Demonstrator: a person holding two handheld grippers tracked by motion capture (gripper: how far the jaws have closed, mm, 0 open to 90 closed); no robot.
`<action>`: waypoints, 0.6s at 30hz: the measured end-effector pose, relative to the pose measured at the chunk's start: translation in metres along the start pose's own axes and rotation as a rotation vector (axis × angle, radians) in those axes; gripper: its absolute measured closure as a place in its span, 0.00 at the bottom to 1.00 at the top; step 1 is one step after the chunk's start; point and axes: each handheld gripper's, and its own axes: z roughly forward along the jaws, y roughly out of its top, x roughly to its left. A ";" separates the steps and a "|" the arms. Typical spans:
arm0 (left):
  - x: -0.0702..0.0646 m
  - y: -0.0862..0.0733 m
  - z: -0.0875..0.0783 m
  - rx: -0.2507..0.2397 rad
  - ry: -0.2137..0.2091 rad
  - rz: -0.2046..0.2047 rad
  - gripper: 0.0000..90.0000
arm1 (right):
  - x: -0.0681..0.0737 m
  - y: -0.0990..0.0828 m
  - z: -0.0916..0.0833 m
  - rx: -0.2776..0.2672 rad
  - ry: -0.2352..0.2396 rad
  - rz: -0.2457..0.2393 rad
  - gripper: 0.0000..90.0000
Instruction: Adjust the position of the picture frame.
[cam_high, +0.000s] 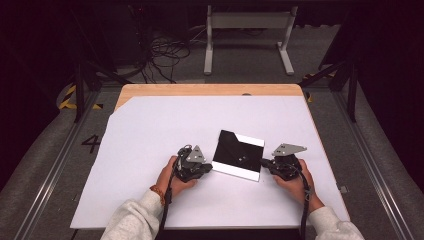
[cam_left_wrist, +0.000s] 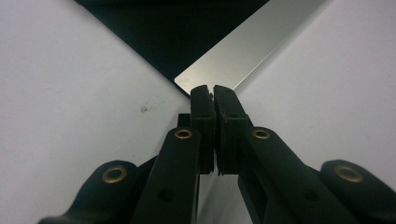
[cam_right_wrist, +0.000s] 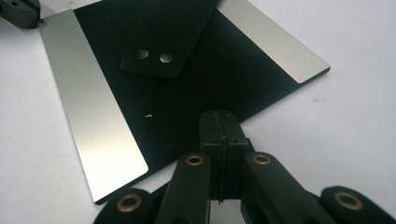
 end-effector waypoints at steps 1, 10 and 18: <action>0.000 0.000 0.000 0.000 0.001 -0.001 0.97 | 0.000 0.001 0.000 0.003 0.002 -0.002 1.00; 0.002 -0.002 -0.002 0.005 0.006 -0.001 0.96 | 0.003 0.002 0.002 0.006 0.013 -0.019 1.00; 0.006 -0.006 -0.008 0.011 0.011 -0.009 0.97 | 0.007 0.006 0.006 0.013 0.024 -0.039 1.00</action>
